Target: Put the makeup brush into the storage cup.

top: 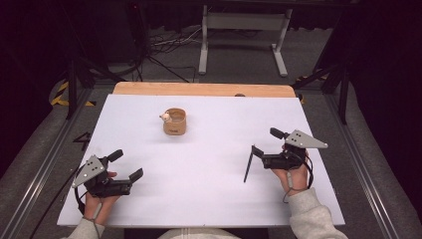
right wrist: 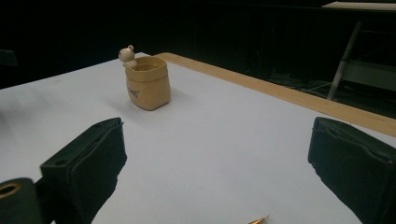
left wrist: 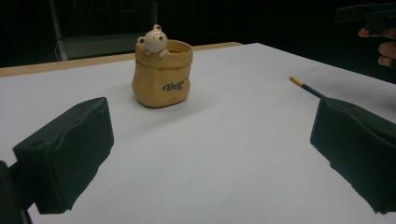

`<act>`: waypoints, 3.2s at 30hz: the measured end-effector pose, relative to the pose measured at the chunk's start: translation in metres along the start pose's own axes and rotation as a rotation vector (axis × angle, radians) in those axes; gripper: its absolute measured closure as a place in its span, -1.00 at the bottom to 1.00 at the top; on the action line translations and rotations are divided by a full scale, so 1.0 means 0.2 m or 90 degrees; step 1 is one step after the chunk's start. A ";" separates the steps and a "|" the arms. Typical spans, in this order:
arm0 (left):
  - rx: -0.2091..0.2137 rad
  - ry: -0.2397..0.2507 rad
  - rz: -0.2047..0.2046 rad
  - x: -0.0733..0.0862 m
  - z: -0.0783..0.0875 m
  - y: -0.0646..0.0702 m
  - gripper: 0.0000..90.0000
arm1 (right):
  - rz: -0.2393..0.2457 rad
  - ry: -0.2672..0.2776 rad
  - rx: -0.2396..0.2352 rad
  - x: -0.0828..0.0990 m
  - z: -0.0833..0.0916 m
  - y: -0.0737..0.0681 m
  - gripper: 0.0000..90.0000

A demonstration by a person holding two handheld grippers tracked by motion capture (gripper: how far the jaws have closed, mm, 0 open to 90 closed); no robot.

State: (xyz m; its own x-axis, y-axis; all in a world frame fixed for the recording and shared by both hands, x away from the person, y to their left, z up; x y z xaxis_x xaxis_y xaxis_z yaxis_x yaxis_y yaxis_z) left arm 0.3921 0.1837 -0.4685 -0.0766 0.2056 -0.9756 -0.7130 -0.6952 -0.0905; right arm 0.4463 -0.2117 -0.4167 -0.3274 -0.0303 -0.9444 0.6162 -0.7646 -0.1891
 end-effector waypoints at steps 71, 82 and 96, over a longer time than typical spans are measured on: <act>-0.003 -0.023 -0.001 0.02 -0.01 0.00 -0.99 | -0.095 -0.627 0.176 0.25 -0.25 0.17 -0.75; -0.003 -0.026 0.003 0.02 -0.01 0.00 -0.99 | -0.103 -0.657 0.185 0.36 -0.27 0.17 -0.68; -0.002 -0.028 0.003 0.02 -0.01 0.00 -0.99 | -0.093 -0.696 0.194 0.43 -0.27 0.17 -0.37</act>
State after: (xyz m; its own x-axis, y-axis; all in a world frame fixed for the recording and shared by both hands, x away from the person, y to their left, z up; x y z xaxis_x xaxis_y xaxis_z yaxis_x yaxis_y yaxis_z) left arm 0.3927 0.1832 -0.4733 -0.1109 0.2318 -0.9664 -0.7101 -0.6989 -0.0862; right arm 0.4775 -0.2049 -0.5179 -0.9215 -0.3578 -0.1513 0.3703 -0.9267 -0.0638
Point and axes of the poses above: each handheld gripper's, and its own axes: z roughly backward along the jaws, x roughly out of its underside, y roughly to its right, the point moved 10 cm from there along -z, roughly forward along the jaws, and after that the axes turned 12 degrees about -z, right-handed, at the moved point
